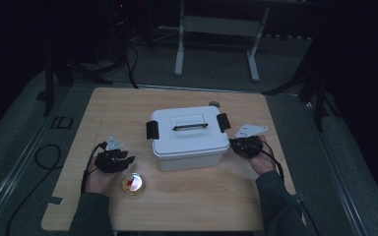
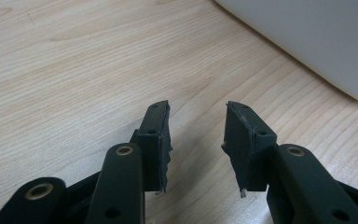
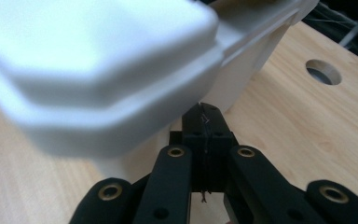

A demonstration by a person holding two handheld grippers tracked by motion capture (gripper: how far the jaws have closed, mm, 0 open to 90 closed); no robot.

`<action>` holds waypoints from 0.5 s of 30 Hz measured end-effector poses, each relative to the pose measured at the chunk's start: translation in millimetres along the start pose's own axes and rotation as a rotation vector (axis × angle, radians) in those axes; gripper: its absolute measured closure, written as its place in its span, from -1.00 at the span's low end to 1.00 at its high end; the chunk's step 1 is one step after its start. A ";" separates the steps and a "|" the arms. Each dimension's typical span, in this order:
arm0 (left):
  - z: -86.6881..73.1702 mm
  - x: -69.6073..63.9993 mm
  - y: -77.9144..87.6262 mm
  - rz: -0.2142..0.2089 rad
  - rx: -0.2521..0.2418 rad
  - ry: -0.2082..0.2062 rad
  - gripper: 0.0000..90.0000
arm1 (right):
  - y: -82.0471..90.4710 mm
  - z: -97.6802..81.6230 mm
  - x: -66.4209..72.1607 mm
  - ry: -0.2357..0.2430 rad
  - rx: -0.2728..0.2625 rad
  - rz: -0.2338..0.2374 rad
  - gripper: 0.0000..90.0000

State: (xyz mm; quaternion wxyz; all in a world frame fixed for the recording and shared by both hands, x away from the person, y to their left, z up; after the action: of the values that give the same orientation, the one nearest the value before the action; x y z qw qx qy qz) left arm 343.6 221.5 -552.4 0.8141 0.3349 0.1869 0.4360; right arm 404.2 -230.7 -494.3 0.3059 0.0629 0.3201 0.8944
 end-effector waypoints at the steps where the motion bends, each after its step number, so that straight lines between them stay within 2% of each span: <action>1: -0.2 0.2 -0.8 -0.002 0.005 0.000 0.34 | 2.0 -1.2 2.8 0.016 -0.002 0.023 1.00; 6: -0.2 -0.3 -1.8 -0.002 0.011 -0.002 0.33 | 6.7 1.5 13.1 0.059 -0.006 0.039 1.00; 12: -0.9 1.2 -0.5 -0.006 0.013 0.001 0.33 | 14.5 -3.2 27.0 0.084 -0.025 0.076 0.99; 15: -0.8 0.8 -0.5 -0.006 0.016 0.000 0.33 | 16.8 -3.7 32.3 0.109 -0.012 0.082 0.94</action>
State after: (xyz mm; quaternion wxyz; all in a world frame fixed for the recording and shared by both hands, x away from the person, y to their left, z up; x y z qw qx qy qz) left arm 343.9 222.3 -553.3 0.8127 0.3410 0.1915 0.4320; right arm 368.5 -223.9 -489.7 0.2514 0.0251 0.3280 0.9103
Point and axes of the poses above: each handheld gripper's, and its own axes: y roughly backward along the jaws, z roughly out of its top, x roughly to its left, the point moved 1 cm from there along -y, roughly forward along the jaws, and after that the axes turned 3 degrees about -y, right-handed, at the moved point
